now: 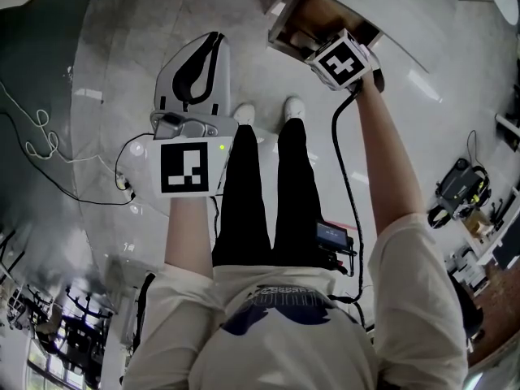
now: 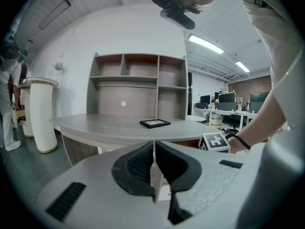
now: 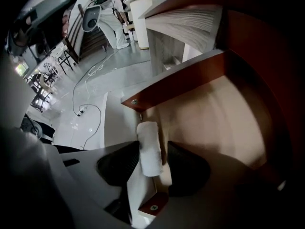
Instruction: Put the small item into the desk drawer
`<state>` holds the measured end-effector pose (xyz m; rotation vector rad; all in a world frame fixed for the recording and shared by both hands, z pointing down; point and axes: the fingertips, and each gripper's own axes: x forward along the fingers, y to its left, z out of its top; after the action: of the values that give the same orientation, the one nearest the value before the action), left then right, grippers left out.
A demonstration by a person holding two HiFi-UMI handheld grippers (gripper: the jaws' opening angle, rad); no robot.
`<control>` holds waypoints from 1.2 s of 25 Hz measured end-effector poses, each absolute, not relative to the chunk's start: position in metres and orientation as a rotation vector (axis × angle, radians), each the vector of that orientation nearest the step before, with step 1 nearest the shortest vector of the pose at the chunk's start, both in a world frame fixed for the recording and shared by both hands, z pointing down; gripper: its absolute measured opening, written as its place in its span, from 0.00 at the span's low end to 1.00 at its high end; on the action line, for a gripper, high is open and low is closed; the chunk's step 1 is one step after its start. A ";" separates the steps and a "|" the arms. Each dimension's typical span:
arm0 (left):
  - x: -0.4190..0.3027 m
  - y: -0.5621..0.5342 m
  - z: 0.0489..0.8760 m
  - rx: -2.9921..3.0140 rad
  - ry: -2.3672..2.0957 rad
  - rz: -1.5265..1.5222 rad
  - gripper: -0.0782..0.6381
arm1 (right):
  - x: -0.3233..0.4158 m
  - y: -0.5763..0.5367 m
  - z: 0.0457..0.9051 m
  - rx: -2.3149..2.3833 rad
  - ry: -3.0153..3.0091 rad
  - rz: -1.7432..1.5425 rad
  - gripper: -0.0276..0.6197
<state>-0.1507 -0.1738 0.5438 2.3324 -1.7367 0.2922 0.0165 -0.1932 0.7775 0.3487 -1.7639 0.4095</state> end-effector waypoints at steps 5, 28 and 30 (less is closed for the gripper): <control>-0.146 -0.176 0.541 2.342 -1.731 0.300 0.13 | 0.011 -0.198 0.763 0.385 -1.832 0.427 0.32; -0.094 -0.189 0.330 2.497 -1.794 0.127 0.13 | 0.042 -0.213 0.363 1.187 -2.681 0.184 0.14; -0.089 -0.187 0.297 2.518 -1.815 0.092 0.13 | 0.050 -0.207 0.325 1.250 -2.711 0.127 0.09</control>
<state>-0.0895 -0.1871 0.2974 2.5179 -1.8147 0.0920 0.0500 -0.2070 0.3248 1.2502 -2.7112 0.1266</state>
